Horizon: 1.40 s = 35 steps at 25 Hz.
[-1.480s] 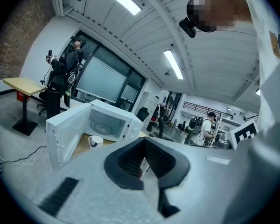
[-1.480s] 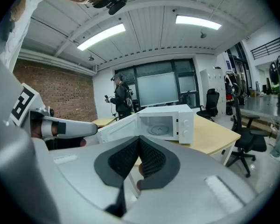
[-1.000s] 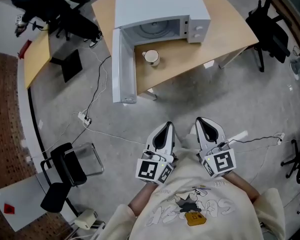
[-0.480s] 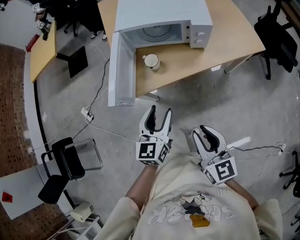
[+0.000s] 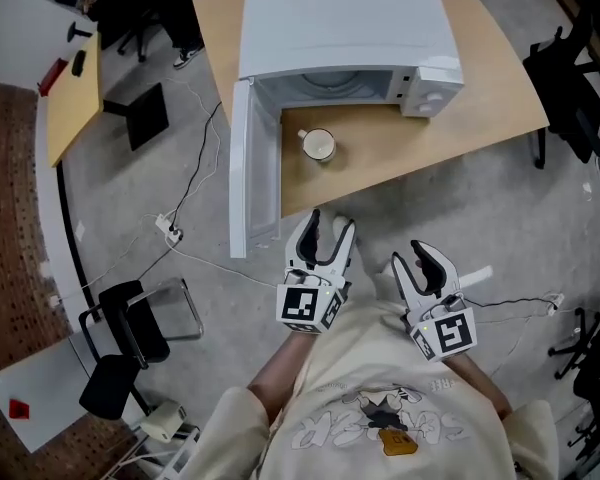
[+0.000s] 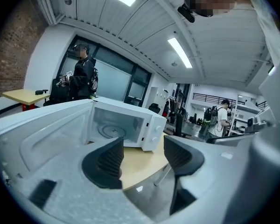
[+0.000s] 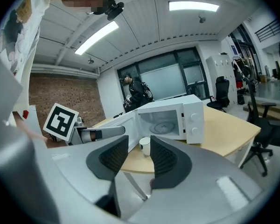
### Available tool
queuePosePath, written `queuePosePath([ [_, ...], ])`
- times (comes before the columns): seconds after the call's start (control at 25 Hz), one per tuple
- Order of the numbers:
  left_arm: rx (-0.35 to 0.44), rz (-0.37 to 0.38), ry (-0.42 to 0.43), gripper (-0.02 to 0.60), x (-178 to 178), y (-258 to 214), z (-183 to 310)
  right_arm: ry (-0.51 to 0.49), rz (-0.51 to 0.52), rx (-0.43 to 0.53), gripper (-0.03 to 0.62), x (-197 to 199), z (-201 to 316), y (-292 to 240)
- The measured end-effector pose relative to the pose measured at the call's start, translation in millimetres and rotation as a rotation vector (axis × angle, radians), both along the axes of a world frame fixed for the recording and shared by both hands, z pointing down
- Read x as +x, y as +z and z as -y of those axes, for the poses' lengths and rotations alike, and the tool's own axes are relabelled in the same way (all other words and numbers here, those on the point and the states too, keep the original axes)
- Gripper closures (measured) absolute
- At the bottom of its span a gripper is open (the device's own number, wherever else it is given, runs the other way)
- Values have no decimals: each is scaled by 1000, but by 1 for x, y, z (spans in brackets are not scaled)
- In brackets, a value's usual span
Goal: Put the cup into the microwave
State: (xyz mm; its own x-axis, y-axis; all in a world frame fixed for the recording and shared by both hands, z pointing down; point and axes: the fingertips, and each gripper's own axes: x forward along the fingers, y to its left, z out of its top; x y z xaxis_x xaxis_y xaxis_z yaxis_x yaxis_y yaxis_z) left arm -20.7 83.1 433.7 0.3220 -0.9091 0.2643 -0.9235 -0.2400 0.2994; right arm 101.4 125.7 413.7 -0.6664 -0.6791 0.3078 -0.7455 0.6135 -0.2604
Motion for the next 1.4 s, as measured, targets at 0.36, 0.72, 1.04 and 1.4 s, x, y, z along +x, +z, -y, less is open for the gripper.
queuePosePath([
  [0.36, -50, 49, -15, 158, -33, 58, 69, -42, -65, -16, 433, -52, 64, 19],
  [0.72, -171, 143, -134, 132, -55, 152, 136, -63, -109, -77, 433, -50, 86, 28],
  [1.04, -148, 252, -137, 110, -63, 192, 179, -10, -126, -111, 433, -34, 99, 36],
  [1.4, -117, 302, -116, 184, -61, 190, 191, 17, -129, -122, 434, -27, 105, 37],
])
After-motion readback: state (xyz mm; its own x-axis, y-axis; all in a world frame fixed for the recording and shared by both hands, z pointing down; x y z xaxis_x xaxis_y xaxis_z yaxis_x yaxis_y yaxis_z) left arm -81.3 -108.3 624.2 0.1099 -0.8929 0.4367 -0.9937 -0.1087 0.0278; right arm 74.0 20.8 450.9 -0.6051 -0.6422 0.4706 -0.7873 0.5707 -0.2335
